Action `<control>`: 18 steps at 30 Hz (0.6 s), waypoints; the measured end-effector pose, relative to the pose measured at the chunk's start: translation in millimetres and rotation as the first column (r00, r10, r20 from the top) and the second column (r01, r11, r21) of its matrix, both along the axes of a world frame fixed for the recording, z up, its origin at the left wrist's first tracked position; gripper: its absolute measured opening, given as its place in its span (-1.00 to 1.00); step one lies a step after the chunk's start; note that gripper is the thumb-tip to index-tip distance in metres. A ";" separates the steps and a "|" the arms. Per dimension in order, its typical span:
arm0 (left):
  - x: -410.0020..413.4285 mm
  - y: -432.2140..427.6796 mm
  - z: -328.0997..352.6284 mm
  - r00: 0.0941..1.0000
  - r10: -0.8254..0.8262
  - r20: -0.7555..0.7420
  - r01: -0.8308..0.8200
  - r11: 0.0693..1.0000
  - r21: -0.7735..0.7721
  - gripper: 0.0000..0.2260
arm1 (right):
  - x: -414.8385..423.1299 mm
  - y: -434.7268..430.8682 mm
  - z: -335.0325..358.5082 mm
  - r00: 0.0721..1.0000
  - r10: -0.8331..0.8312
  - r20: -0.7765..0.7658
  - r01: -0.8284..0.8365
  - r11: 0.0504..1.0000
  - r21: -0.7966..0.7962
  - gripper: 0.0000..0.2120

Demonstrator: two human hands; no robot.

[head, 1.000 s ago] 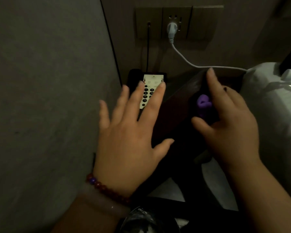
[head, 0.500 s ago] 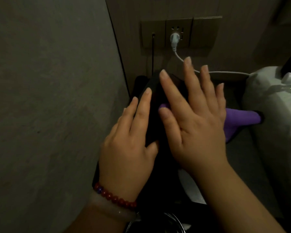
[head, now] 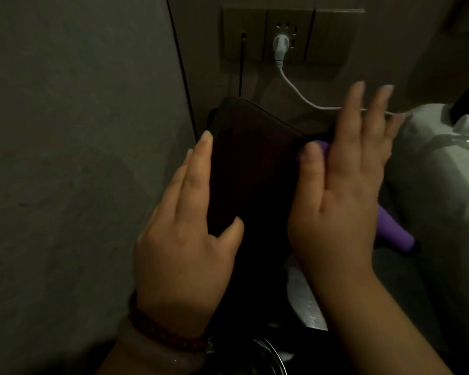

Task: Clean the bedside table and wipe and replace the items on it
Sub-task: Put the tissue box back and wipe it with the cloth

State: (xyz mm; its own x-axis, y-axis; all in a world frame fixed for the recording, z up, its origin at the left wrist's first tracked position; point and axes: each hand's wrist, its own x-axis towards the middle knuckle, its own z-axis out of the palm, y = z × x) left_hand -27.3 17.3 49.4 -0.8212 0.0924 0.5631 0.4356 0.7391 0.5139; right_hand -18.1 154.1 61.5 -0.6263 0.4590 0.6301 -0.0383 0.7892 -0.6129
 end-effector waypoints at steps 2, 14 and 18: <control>0.0 -1.7 0.6 1.000 0.009 -0.018 -0.009 0.999 0.034 -0.20 | 0.4 -14.8 1.5 1.000 -0.002 0.001 0.002 1.000 0.020 -0.46; -1.6 -23.5 3.4 0.997 0.081 -0.021 -0.073 0.968 0.238 -0.20 | -4.7 -44.8 -10.1 0.981 0.187 -0.054 -0.178 0.974 0.140 -0.45; -2.0 -24.7 9.6 0.996 0.070 -0.056 -0.054 0.966 0.252 -0.19 | -7.8 -41.5 -10.6 0.960 0.272 -0.068 -0.261 0.956 0.137 -0.40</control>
State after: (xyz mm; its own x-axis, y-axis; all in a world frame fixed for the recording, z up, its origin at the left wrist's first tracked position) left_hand -29.3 -7.3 59.0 -0.7826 -0.1075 0.6132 0.4310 0.6172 0.6582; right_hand -25.9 112.6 51.0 -0.6567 0.1966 0.7280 -0.3053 0.8135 -0.4950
